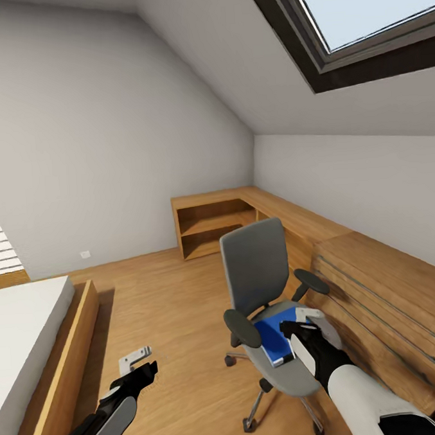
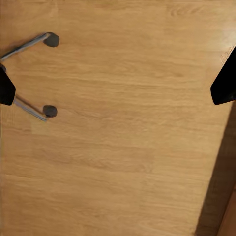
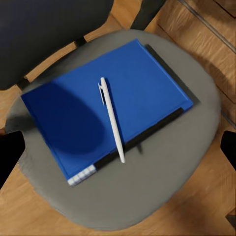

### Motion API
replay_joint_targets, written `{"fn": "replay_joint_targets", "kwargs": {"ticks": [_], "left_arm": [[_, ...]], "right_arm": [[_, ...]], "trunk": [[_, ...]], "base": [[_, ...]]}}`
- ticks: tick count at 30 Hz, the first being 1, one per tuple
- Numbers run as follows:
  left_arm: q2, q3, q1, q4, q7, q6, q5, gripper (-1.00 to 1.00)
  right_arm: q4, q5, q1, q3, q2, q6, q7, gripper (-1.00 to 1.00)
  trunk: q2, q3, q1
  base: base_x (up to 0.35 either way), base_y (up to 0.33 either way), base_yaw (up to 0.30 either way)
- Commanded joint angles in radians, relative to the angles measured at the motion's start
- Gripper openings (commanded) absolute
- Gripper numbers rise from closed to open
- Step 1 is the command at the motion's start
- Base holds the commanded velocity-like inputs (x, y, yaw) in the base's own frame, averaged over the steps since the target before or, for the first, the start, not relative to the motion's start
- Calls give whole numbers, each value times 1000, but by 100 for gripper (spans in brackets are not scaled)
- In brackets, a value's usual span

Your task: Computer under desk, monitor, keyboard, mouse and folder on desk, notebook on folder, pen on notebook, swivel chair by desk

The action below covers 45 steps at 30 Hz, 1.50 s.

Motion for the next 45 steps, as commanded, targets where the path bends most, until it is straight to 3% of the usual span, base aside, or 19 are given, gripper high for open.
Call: {"fn": "replay_joint_targets", "kwargs": {"ticks": [1,6,9,20,26,33,38,45], "left_arm": [[0,-25,-1,-1,12,-17,1,100],[-2,-115,-1,-2,25,-35,-3,100],[-4,-154,-1,-4,49,-99,-2,100],[-2,-156,-1,-4,49,-120,-1,100],[0,-154,-1,-16,50,-121,-1,100],[3,-149,-1,-45,51,-121,4,100],[6,-148,-1,-65,53,-121,6,100],[12,-147,-1,-74,62,-121,6,100]], "right_arm": [[-2,-8,0,4,0,-6,-6,100],[-2,-6,0,5,-1,-15,-5,100],[-2,-3,2,7,-1,-18,-2,100],[7,-1,2,9,-3,-17,2,100],[59,1,2,17,-5,-17,2,100],[78,1,1,30,-8,-17,2,100],[95,1,0,30,-27,-18,8,100],[114,1,-1,31,-44,-17,101,100]], "trunk": [[-1,-2,1],[-1,-3,1],[-1,-3,1],[-1,-3,1],[-1,-3,1],[-50,-25,28],[-85,-41,47],[-134,-63,74]], "base": [[321,-14,99],[321,-6,43],[321,-1,6],[321,0,0],[105,0,0],[13,0,0],[1,0,0],[0,0,0]]}}
